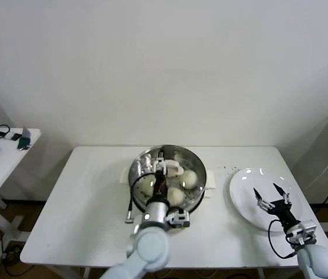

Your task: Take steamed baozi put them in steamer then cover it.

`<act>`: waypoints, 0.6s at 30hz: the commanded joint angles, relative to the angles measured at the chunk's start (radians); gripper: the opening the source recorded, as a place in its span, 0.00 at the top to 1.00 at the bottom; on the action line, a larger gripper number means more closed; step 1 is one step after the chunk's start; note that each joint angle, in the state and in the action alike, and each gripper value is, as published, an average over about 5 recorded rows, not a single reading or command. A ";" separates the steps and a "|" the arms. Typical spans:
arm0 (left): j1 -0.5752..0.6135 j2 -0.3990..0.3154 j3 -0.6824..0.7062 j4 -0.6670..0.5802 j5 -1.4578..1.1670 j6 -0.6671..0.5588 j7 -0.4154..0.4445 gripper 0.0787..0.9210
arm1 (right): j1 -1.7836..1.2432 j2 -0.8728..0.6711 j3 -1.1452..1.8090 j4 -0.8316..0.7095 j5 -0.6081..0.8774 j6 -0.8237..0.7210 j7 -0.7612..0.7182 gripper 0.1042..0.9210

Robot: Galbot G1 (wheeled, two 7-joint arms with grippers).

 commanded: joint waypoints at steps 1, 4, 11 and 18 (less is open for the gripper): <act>0.121 0.071 -0.055 -0.137 -0.090 -0.052 -0.050 0.12 | 0.003 -0.001 0.001 -0.002 0.000 -0.005 -0.001 0.12; 0.158 0.087 -0.088 -0.169 -0.125 -0.077 -0.082 0.12 | 0.005 0.000 -0.001 -0.003 -0.007 -0.005 -0.001 0.12; 0.261 0.134 -0.209 -0.259 -0.291 -0.183 -0.187 0.12 | 0.009 -0.003 -0.007 -0.004 -0.017 -0.006 -0.002 0.12; 0.378 0.138 -0.394 -0.314 -0.521 -0.317 -0.346 0.12 | 0.010 -0.007 -0.007 -0.003 -0.015 -0.004 -0.010 0.12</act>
